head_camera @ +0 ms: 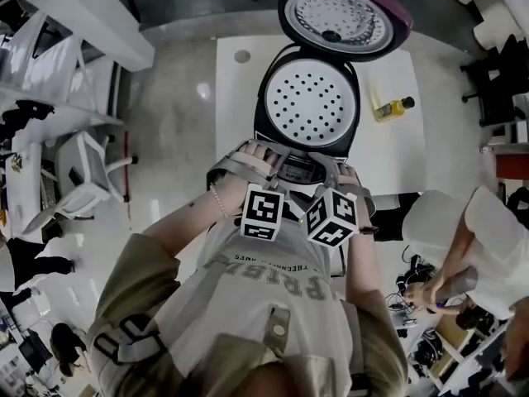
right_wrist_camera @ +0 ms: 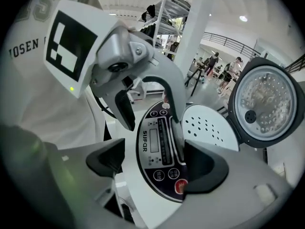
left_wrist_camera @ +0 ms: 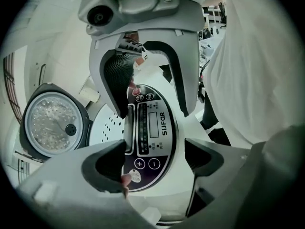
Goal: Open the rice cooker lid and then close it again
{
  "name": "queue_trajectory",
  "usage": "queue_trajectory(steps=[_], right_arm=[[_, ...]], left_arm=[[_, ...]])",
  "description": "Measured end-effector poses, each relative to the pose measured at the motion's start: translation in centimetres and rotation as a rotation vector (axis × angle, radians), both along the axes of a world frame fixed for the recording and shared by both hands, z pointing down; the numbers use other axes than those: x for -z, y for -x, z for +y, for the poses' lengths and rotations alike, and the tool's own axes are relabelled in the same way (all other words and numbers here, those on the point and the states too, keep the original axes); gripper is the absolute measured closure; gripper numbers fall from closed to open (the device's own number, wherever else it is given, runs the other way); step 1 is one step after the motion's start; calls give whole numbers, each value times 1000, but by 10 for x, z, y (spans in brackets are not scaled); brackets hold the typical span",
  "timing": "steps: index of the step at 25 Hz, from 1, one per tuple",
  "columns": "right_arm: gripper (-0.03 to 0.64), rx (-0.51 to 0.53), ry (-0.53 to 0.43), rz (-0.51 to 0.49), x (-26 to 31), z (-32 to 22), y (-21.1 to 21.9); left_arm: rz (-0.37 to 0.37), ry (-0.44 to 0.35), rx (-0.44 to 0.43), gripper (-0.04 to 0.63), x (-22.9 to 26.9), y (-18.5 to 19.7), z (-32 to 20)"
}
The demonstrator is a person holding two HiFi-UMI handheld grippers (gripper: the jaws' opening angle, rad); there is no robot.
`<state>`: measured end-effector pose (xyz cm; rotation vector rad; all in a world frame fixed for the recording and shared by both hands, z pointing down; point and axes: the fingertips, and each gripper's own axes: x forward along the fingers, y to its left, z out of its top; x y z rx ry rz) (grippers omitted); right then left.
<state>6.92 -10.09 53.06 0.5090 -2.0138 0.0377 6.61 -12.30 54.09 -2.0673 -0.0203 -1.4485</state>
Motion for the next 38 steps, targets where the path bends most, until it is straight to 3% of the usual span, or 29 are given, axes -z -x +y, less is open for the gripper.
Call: queue_trajectory(steps=[6, 10, 14, 22, 30, 38], right_arm=[[242, -10, -8, -46, 2, -2, 1], [242, -42, -18, -137, 7, -4, 2], [242, -124, -38, -266, 18, -9, 1], [242, -309, -193, -523, 64, -25, -13], [242, -462, -296, -664, 92, -42, -48], [242, -532, -377, -731, 120, -63, -90]], left_arm=[[39, 39, 7, 192, 2, -2, -1], [95, 97, 32, 192, 4, -4, -1], [178, 175, 82, 201, 11, -4, -1], [401, 299, 225, 201, 49, 3, -19], [555, 292, 317, 202, 78, 19, -58], [593, 189, 359, 201, 101, 28, -102]])
